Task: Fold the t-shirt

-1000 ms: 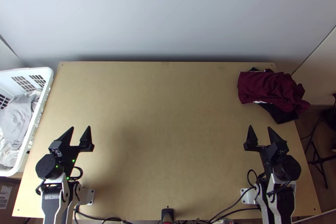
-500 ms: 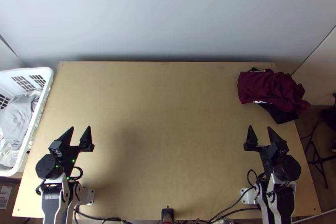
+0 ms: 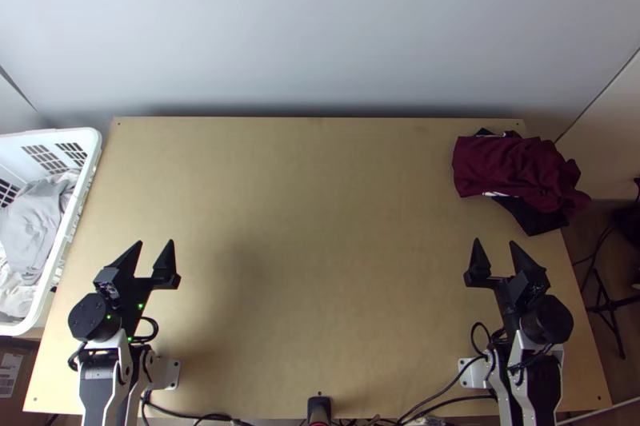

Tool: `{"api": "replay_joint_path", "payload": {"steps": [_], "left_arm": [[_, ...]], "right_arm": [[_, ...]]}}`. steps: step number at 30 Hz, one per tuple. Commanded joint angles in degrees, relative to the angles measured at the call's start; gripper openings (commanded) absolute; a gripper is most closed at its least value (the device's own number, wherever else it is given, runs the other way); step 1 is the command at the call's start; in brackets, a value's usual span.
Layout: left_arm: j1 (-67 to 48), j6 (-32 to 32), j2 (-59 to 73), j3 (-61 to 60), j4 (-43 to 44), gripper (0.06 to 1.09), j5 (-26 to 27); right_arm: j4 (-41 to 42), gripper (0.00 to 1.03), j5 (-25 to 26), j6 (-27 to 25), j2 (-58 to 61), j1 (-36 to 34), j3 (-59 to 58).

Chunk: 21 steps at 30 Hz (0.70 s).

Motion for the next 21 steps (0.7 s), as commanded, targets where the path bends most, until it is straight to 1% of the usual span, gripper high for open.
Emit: {"api": "replay_joint_path", "payload": {"steps": [1,3,4,5,6,8,12,14,15,21], "left_arm": [[-0.2,0.9,-0.1,0.2,0.6,1.04,-1.3],[-0.2,2.4,-0.1,0.3,0.7,1.04,-1.7],[-0.2,3.1,-0.1,0.3,0.6,1.04,-2.7],[0.1,3.8,-0.1,0.3,0.4,1.04,-3.8],[0.4,4.5,-0.1,0.2,-0.2,1.04,-4.2],[0.5,5.3,-0.1,0.1,-1.3,1.04,-5.3],[0.4,5.8,-0.1,0.0,-1.3,1.04,-5.4],[0.5,8.7,-0.1,0.1,-1.3,1.04,-5.4],[0.5,9.4,-0.1,0.1,-1.2,1.04,-5.4],[-0.1,9.5,-0.1,0.1,-0.5,1.04,-5.4]], "right_arm": [[0.1,0.98,0.2,0.4,0.0,0.0,0.0],[0.1,0.98,0.3,0.6,0.0,0.0,0.0],[0.0,0.98,0.8,0.5,0.1,-0.1,0.0],[-0.3,0.98,1.8,-0.6,0.1,-0.3,0.0],[-0.4,0.98,1.9,-3.2,0.2,-0.8,0.0],[-0.3,0.98,1.9,-5.0,0.1,-1.2,0.0],[-0.4,0.98,2.0,-5.4,0.1,-0.8,0.0],[-0.5,0.98,2.3,-7.6,0.1,-2.1,0.0],[-0.5,0.98,2.3,-7.7,0.1,-2.7,0.0],[0.3,0.98,2.5,-8.7,0.1,-3.2,0.0]]}}
